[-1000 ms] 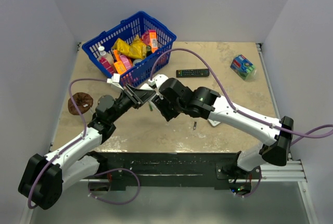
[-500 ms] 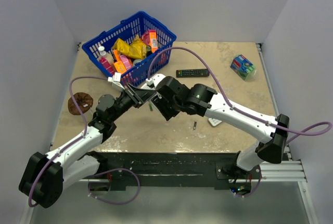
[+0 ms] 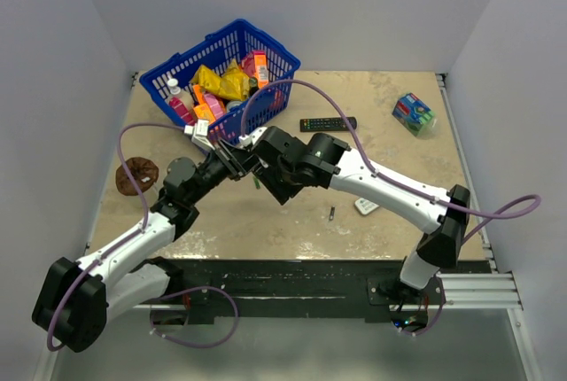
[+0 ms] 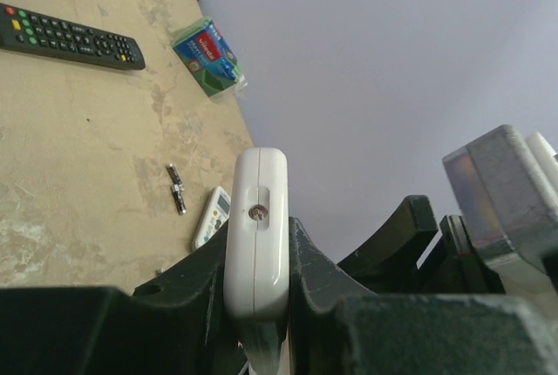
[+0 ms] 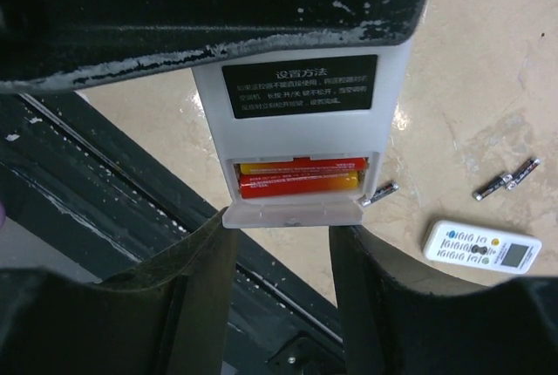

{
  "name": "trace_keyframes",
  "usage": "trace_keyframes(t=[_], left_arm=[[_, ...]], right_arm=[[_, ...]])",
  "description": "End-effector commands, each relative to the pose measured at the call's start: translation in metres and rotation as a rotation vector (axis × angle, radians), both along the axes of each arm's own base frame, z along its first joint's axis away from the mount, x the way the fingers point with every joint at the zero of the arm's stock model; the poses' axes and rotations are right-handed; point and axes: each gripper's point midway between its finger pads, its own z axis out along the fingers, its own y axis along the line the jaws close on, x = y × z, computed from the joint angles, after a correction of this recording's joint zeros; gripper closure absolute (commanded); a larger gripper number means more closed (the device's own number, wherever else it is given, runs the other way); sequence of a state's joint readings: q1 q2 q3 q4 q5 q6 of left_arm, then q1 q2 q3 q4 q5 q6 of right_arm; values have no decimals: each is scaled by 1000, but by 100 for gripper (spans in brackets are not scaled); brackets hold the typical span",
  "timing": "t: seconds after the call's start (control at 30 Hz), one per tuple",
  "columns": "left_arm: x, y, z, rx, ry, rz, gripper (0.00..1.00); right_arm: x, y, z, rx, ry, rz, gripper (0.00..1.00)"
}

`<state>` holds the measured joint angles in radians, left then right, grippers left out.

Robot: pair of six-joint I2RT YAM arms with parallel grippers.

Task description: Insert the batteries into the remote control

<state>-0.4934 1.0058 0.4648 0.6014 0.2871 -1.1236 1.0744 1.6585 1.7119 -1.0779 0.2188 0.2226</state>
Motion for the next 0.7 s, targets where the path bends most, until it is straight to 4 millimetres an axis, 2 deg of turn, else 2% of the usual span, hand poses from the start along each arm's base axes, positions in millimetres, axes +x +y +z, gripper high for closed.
trace_keyframes(t=[0.0,0.23,0.37,0.67], left_arm=[[-12,-11,49,-63,-139,-76,100],[-12,-15,44,-35,-148,-88,100],[-10,-17,32,36,-158,-86,100],[-14,-20,34,-1,-133,-109,100]], right_arm=[[9,13,23,55,-39,-20,52],[15,17,26,43,-43,-35,56],[19,16,31,50,-38,-52,58],[22,15,19,26,-6,-64,61]])
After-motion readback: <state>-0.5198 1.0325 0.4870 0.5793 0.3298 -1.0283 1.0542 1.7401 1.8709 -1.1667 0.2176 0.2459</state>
